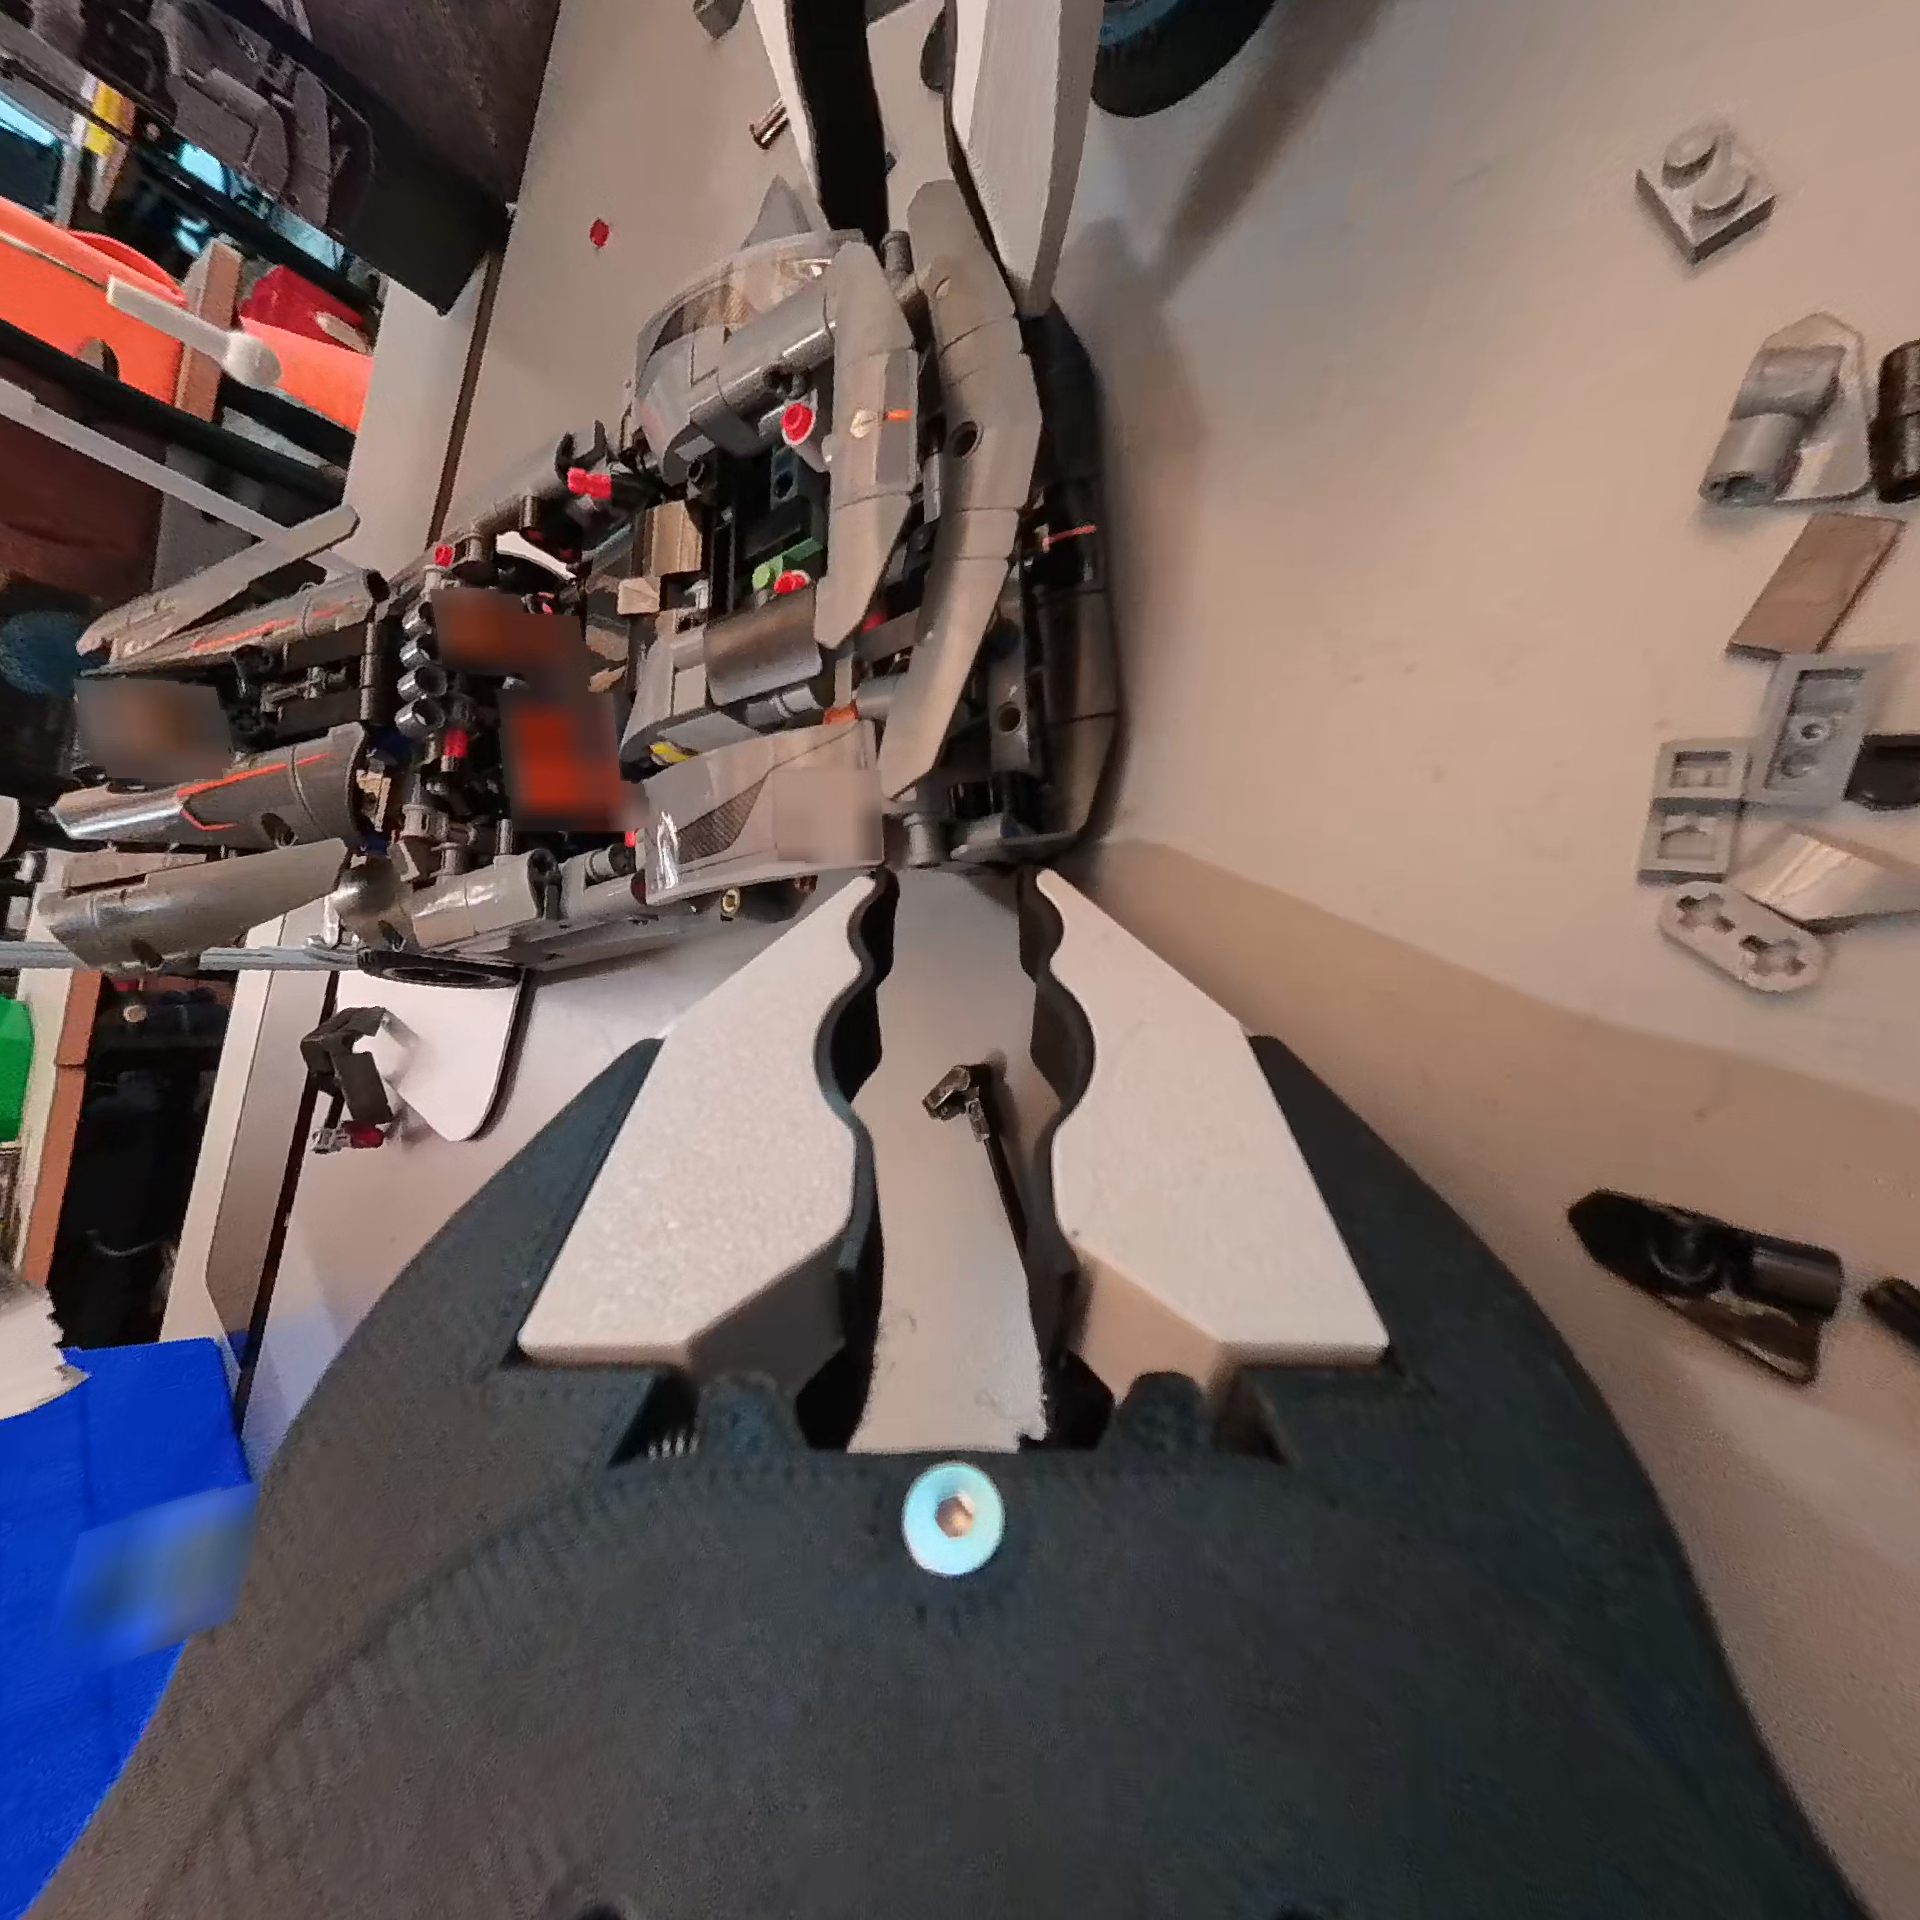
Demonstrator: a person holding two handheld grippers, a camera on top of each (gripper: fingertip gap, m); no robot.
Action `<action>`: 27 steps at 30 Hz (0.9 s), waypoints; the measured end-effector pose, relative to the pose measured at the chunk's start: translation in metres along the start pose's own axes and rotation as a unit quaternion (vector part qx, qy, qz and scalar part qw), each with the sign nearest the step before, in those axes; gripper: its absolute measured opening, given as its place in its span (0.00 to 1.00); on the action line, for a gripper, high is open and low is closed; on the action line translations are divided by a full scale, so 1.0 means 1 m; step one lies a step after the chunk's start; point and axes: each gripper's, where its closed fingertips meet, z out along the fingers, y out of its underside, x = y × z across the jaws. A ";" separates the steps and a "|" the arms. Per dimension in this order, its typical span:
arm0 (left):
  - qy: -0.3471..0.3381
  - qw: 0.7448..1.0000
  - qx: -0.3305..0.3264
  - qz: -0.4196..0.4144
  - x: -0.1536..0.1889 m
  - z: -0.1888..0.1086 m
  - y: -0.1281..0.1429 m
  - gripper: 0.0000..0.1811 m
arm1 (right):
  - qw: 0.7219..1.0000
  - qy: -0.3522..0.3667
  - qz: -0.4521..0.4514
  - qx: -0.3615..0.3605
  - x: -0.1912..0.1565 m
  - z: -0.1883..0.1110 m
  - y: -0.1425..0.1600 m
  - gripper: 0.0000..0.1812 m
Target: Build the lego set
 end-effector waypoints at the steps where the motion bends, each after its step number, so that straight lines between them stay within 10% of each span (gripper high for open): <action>1: 0.000 1.000 0.000 0.002 0.000 0.000 0.000 0.11 | 1.000 -0.003 -0.002 -0.001 0.000 0.000 0.001 0.19; 27: -0.061 0.996 0.064 0.003 -0.028 -0.014 -0.016 0.04 | 0.999 -0.035 -0.007 0.026 -0.002 -0.030 -0.014 0.16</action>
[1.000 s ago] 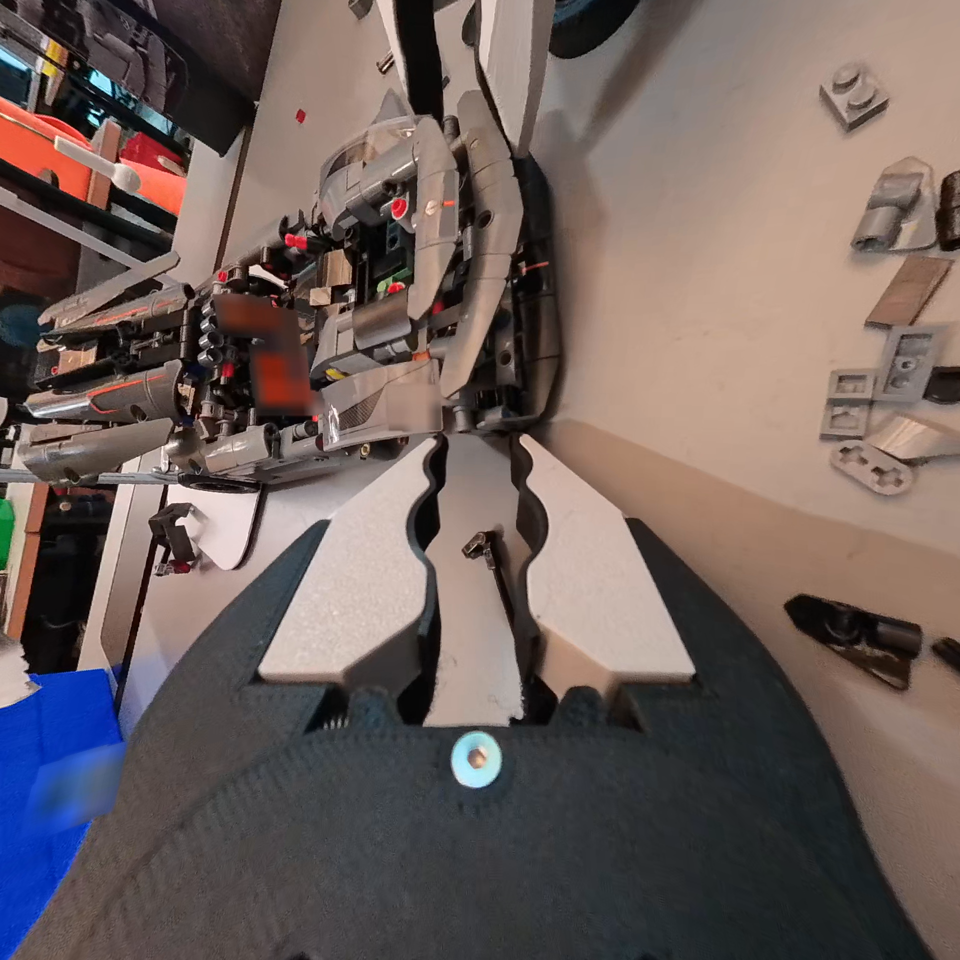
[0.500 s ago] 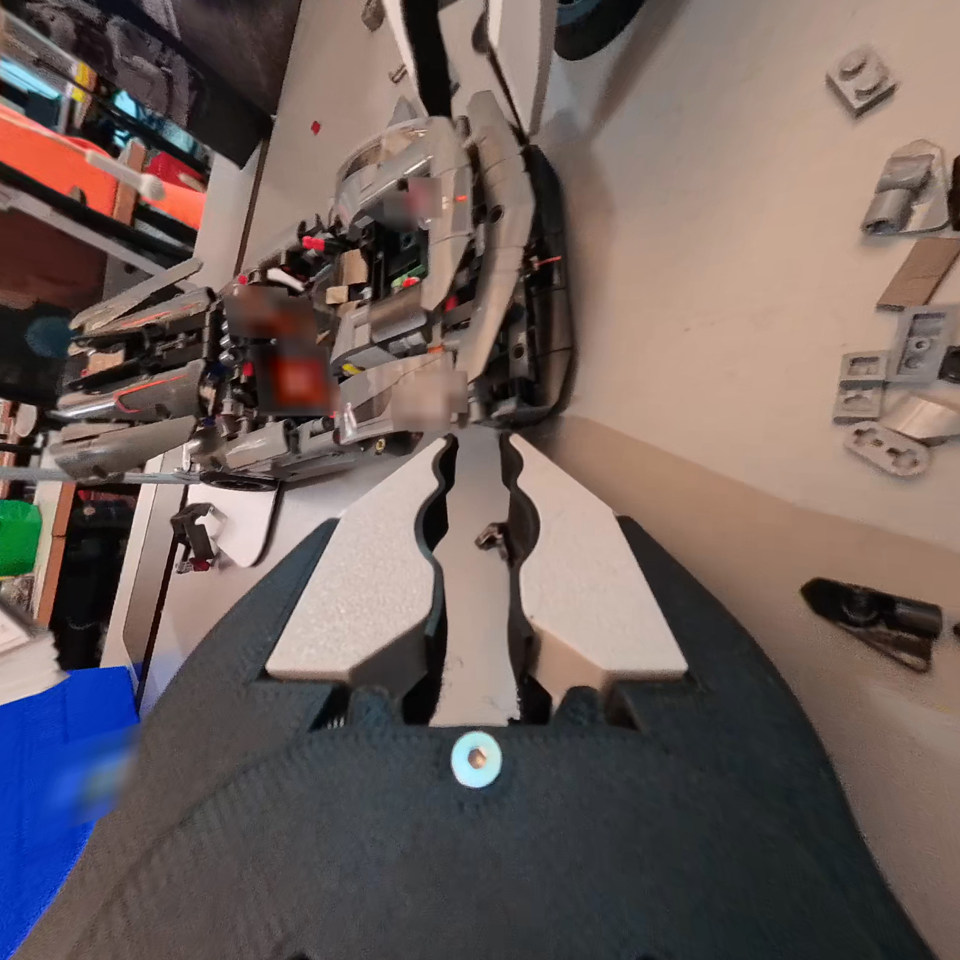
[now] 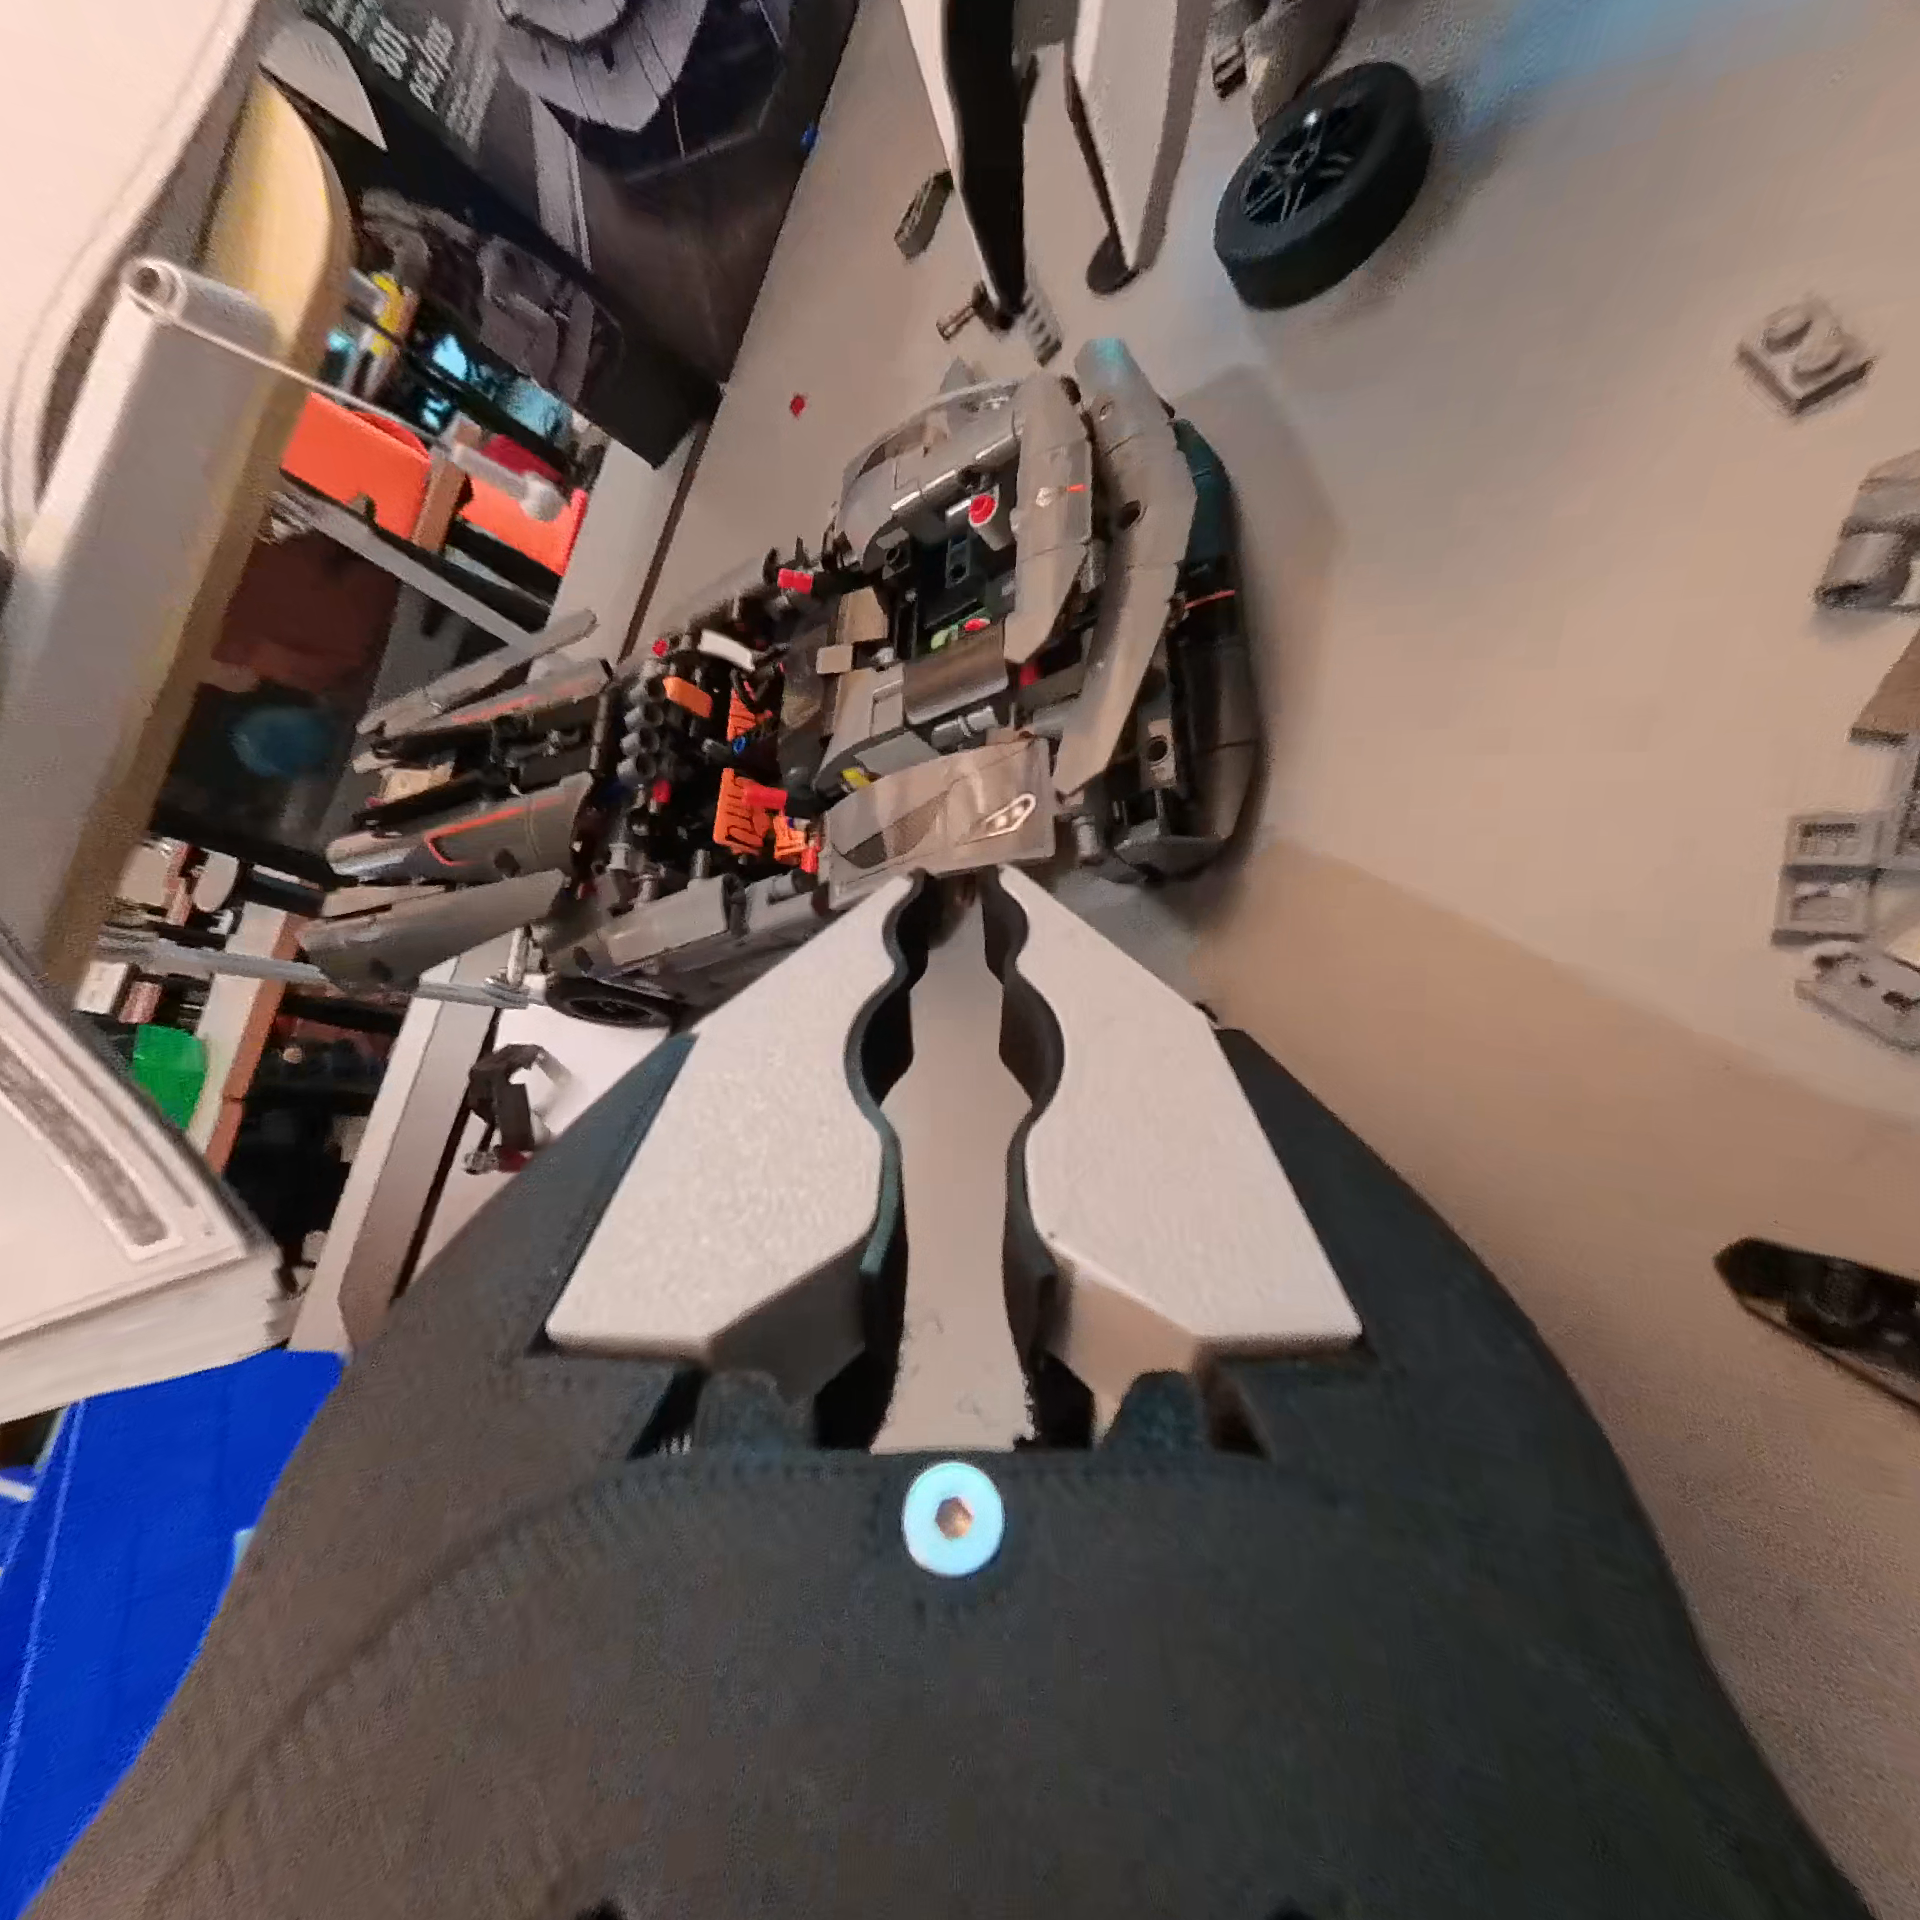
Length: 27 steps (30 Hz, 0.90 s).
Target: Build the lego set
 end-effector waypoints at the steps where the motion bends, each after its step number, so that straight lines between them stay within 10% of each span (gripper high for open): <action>1: -0.005 1.000 0.003 0.002 -0.002 -0.001 -0.003 0.03 | 1.000 -0.006 0.012 0.000 -0.001 0.002 0.000 0.17; 27: 0.002 0.995 -0.031 0.090 0.028 0.011 -0.018 0.04 | 0.999 0.004 -0.007 -0.042 0.015 0.020 0.022 0.16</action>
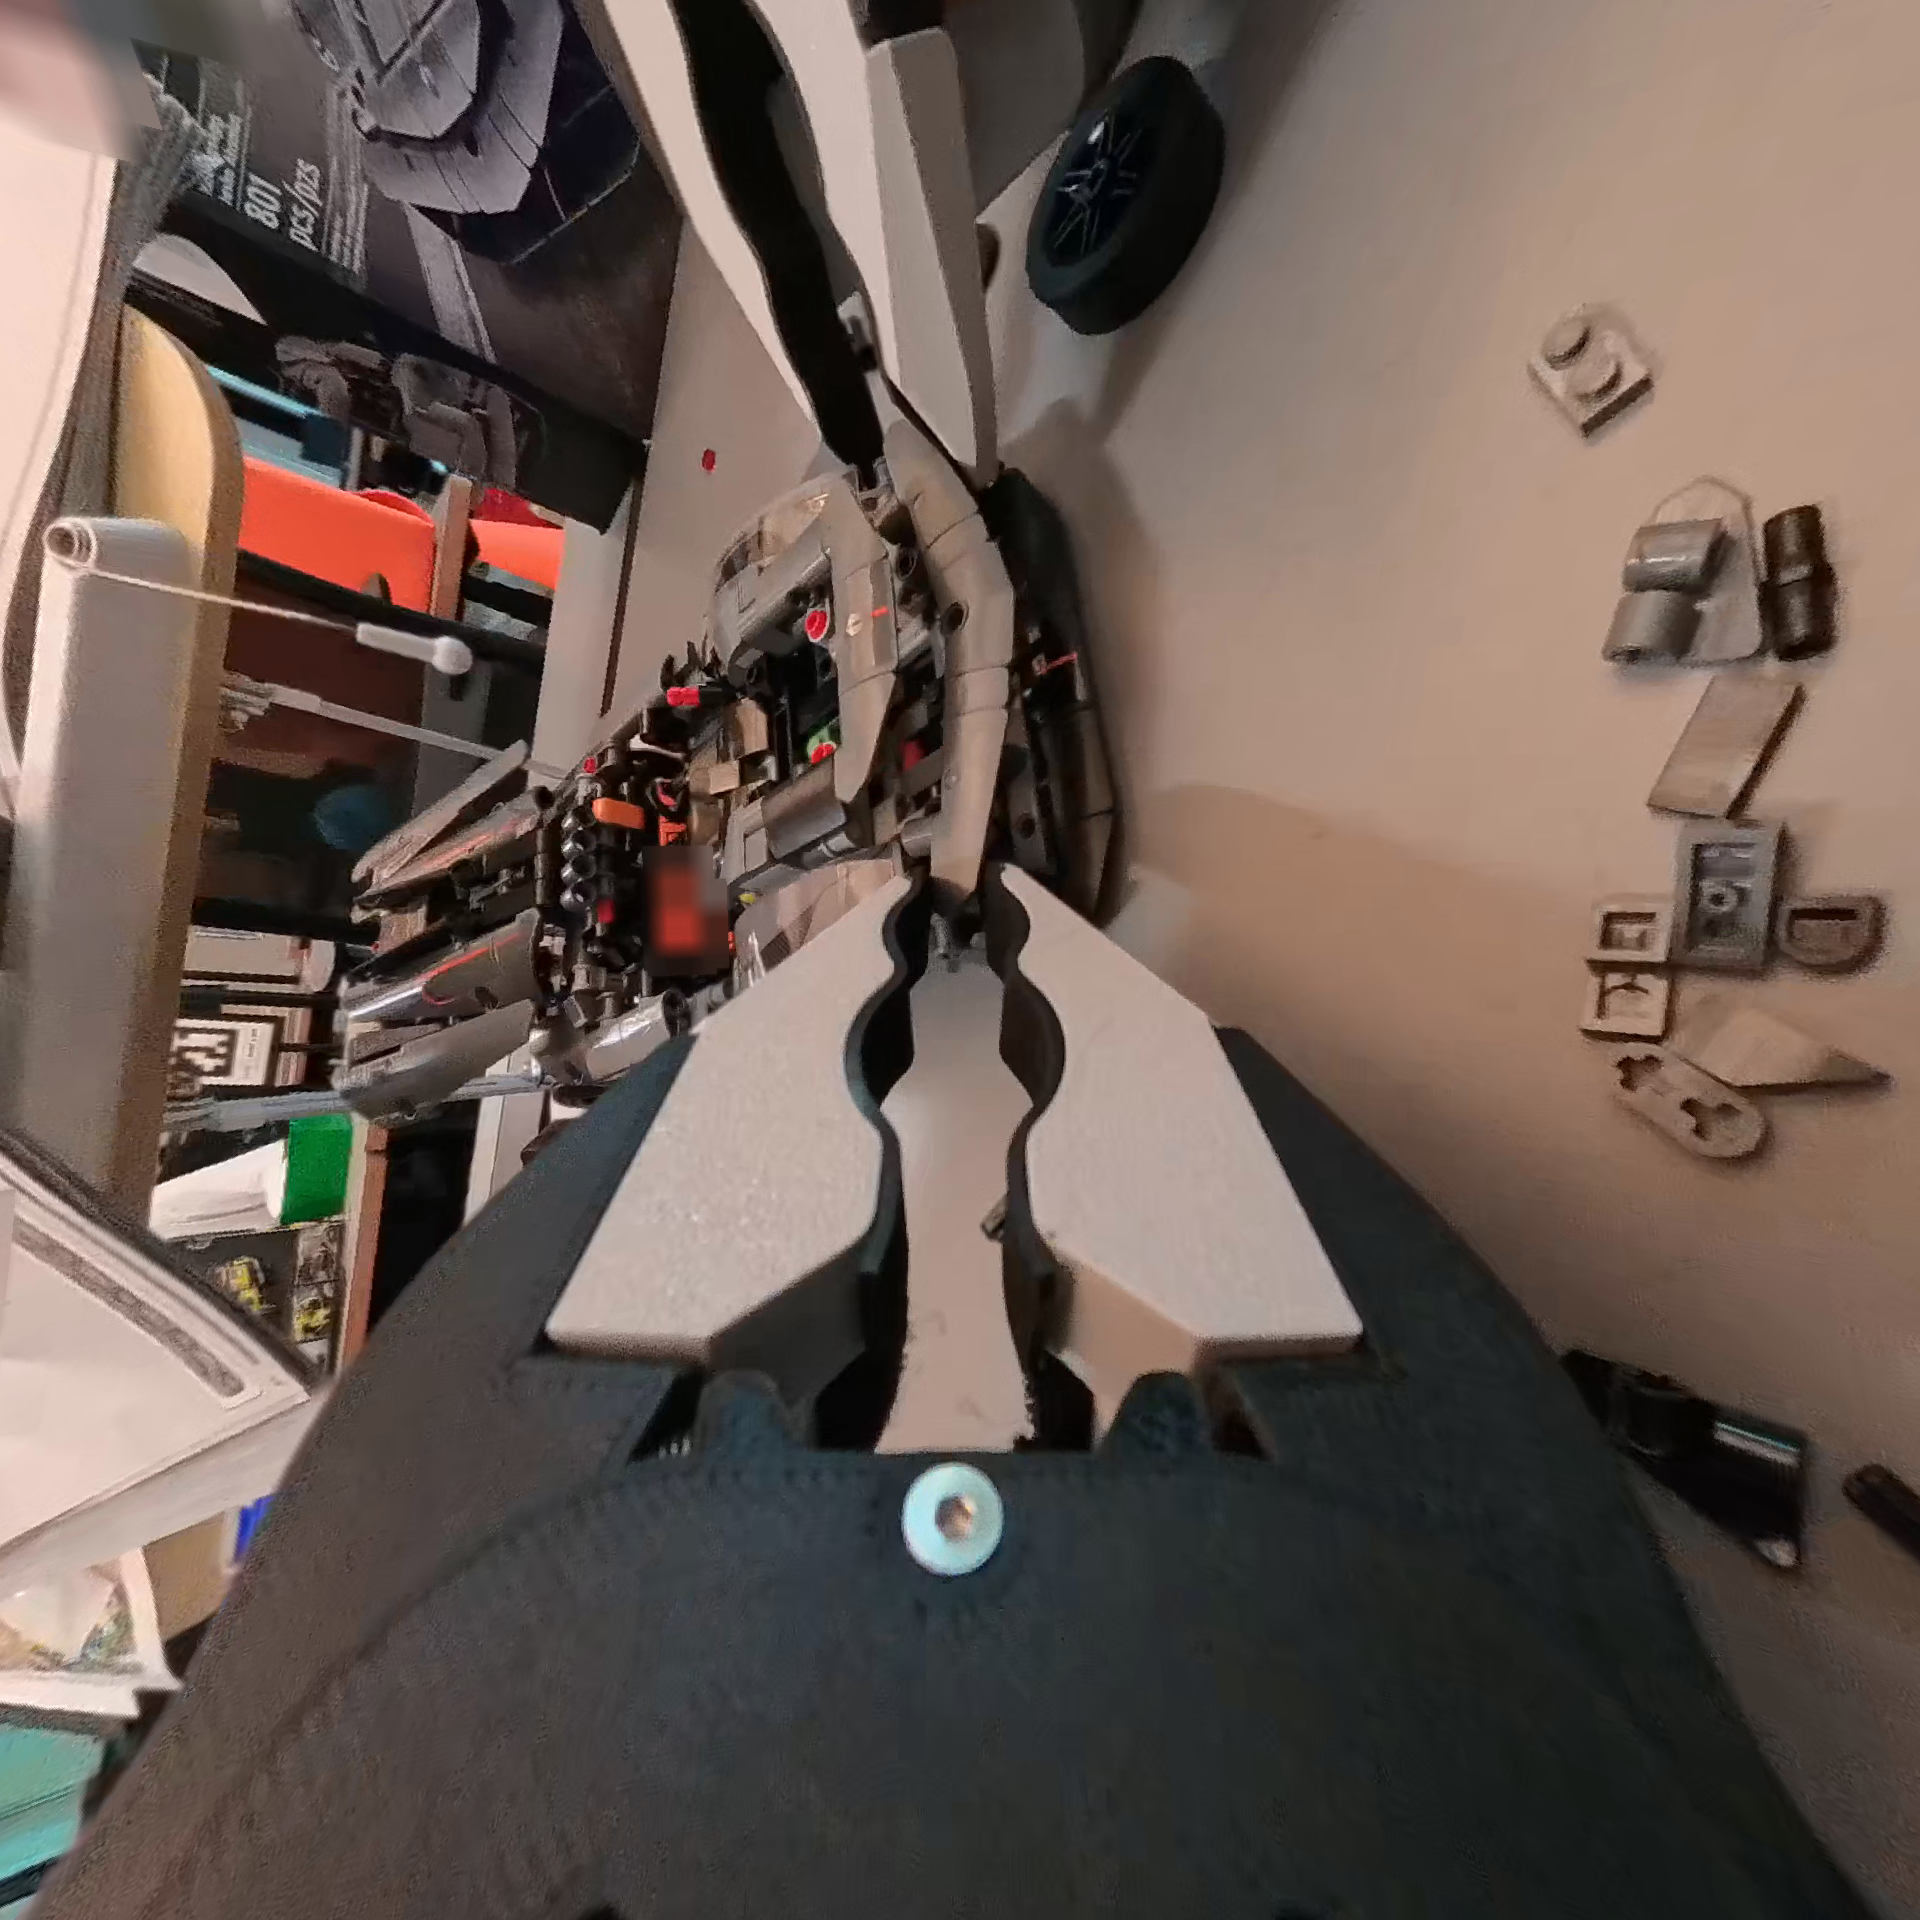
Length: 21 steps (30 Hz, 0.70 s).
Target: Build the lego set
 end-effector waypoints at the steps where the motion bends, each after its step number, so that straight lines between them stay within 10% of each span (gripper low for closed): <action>1: -0.001 1.000 0.000 0.002 0.000 0.000 0.000 0.04 | 1.000 -0.001 0.001 0.000 0.000 0.000 0.000 0.16; 21: -0.015 0.998 0.014 0.052 0.007 -0.003 -0.005 0.04 | 1.000 -0.005 0.002 -0.003 -0.002 0.000 0.002 0.17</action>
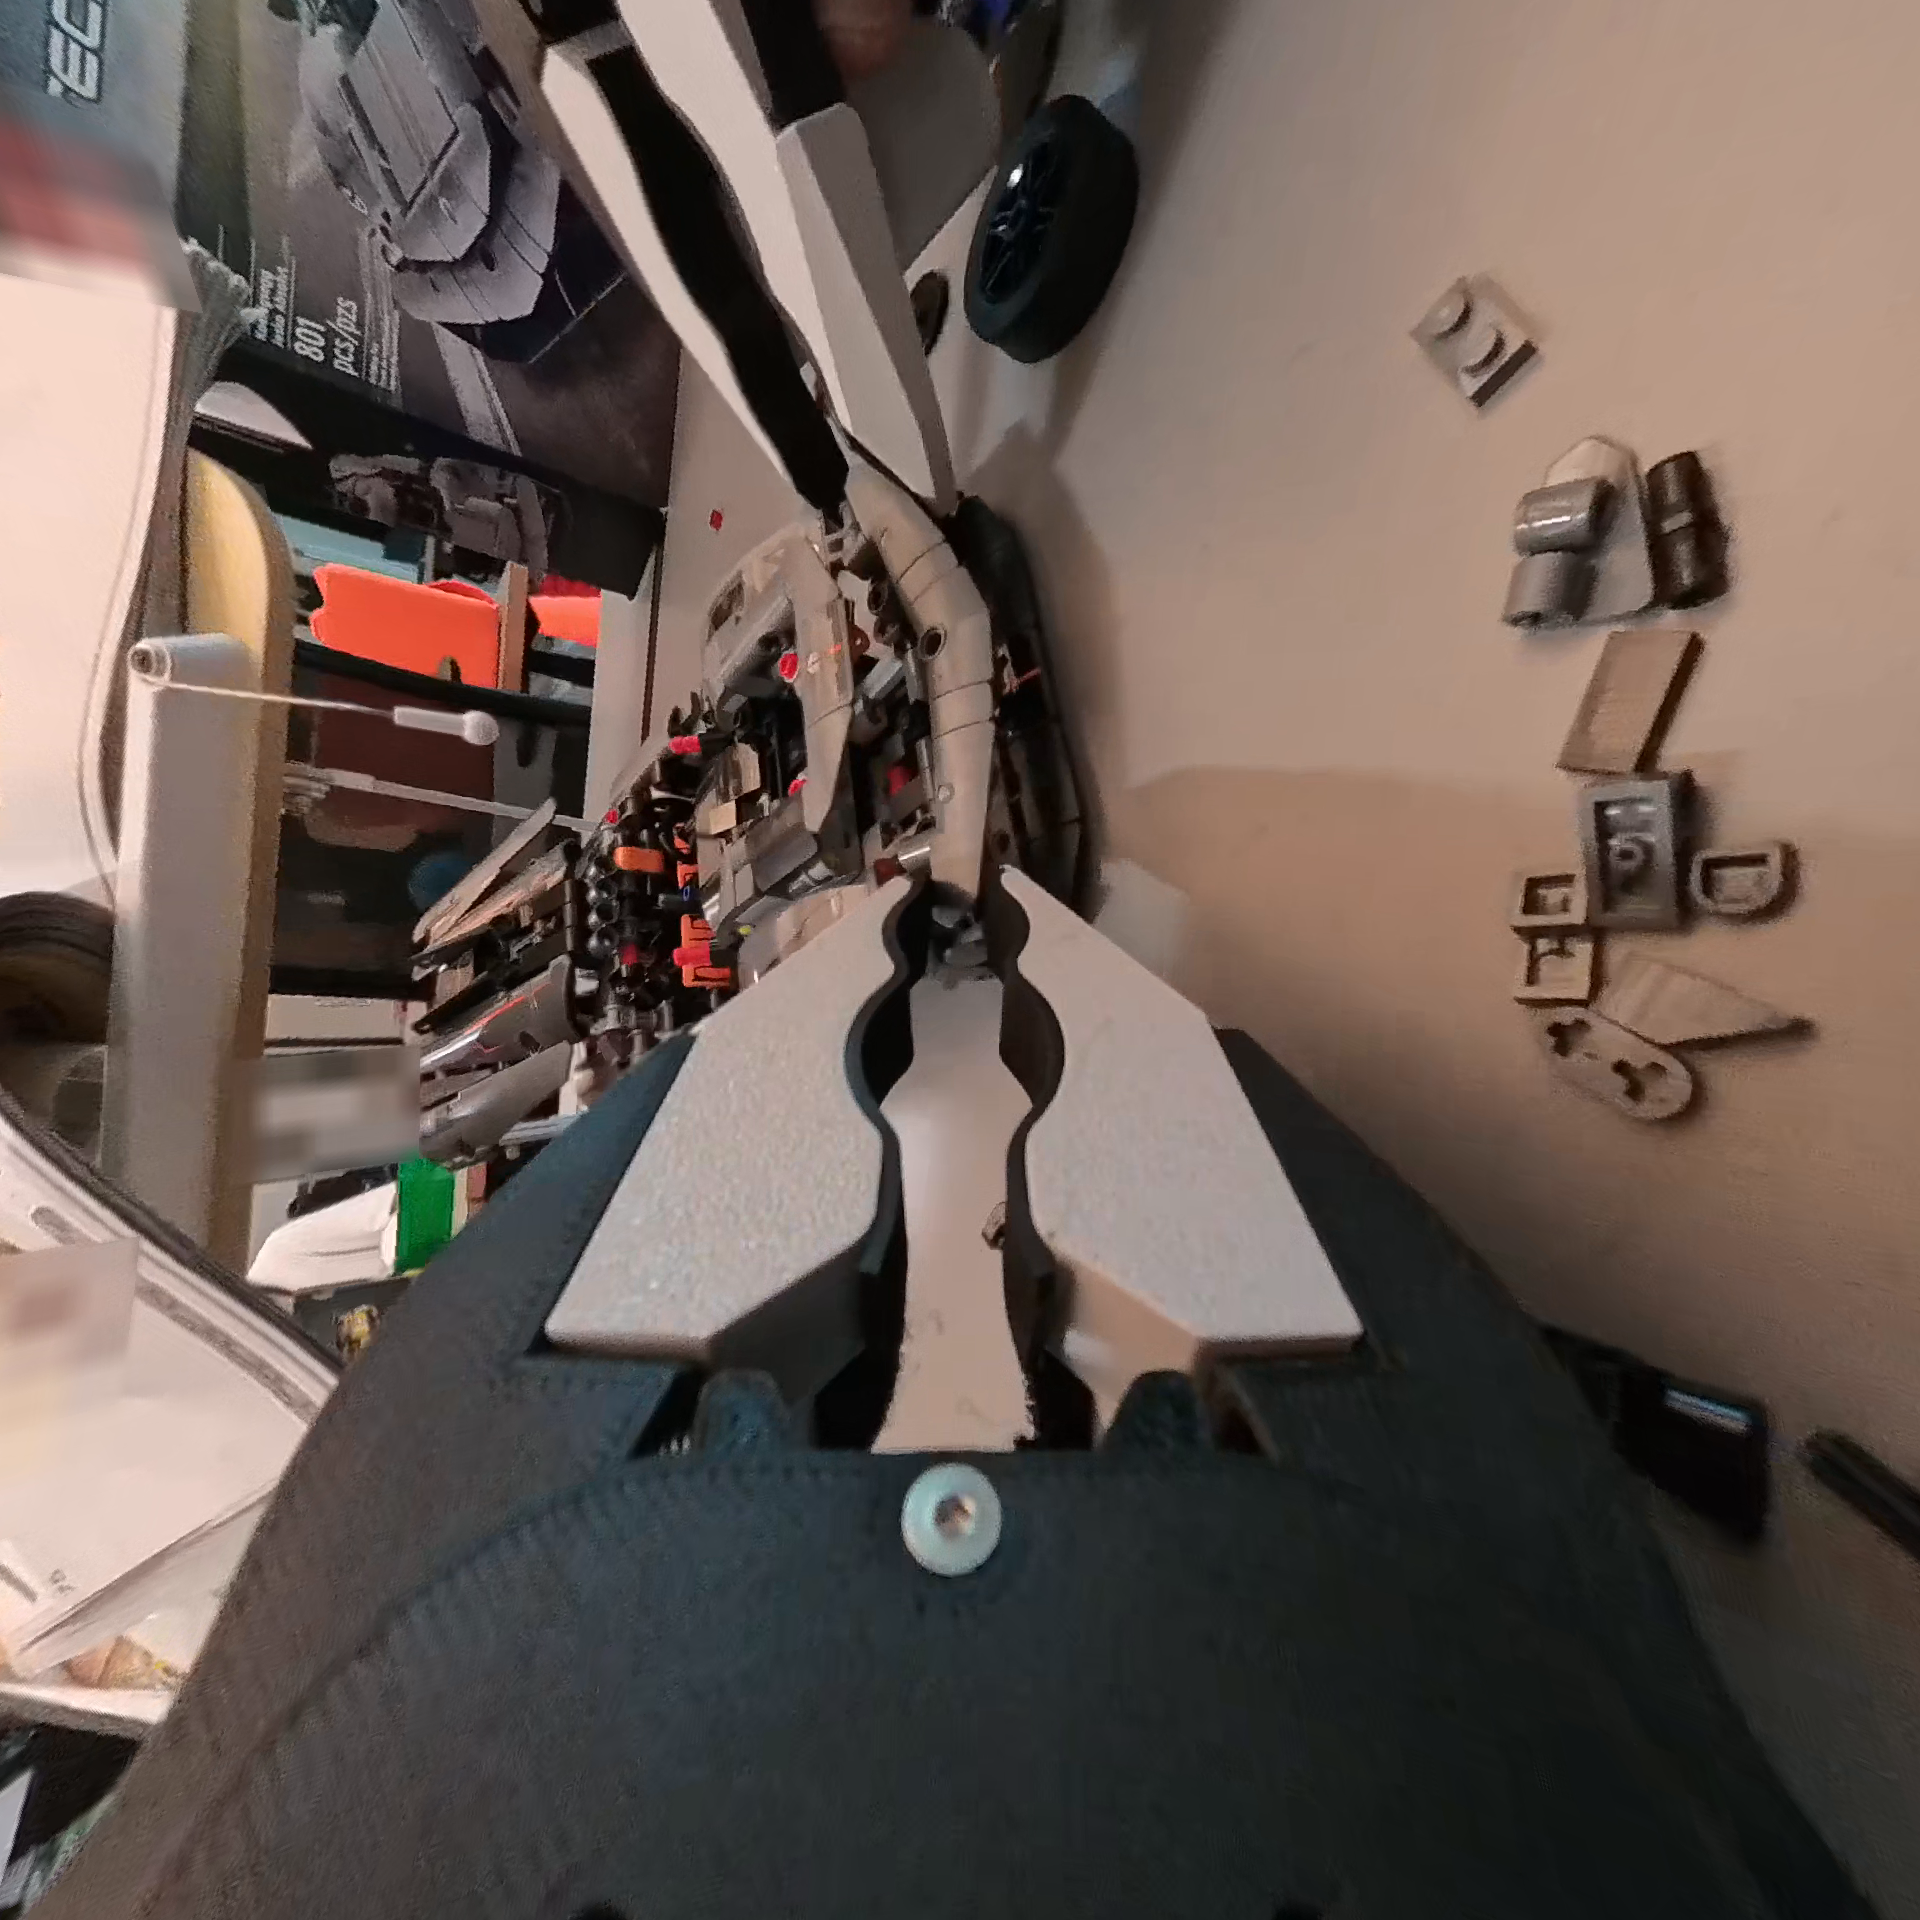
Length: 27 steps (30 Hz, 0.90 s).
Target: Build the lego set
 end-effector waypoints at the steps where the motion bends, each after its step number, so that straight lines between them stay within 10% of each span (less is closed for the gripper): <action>1: 0.000 1.000 0.001 0.000 -0.001 -0.001 0.001 0.04 | 1.000 0.001 -0.001 0.000 0.000 0.000 0.000 0.16; 27: 0.040 0.996 -0.017 -0.074 0.001 -0.004 0.030 0.05 | 1.000 0.003 -0.024 0.001 0.002 -0.004 0.005 0.10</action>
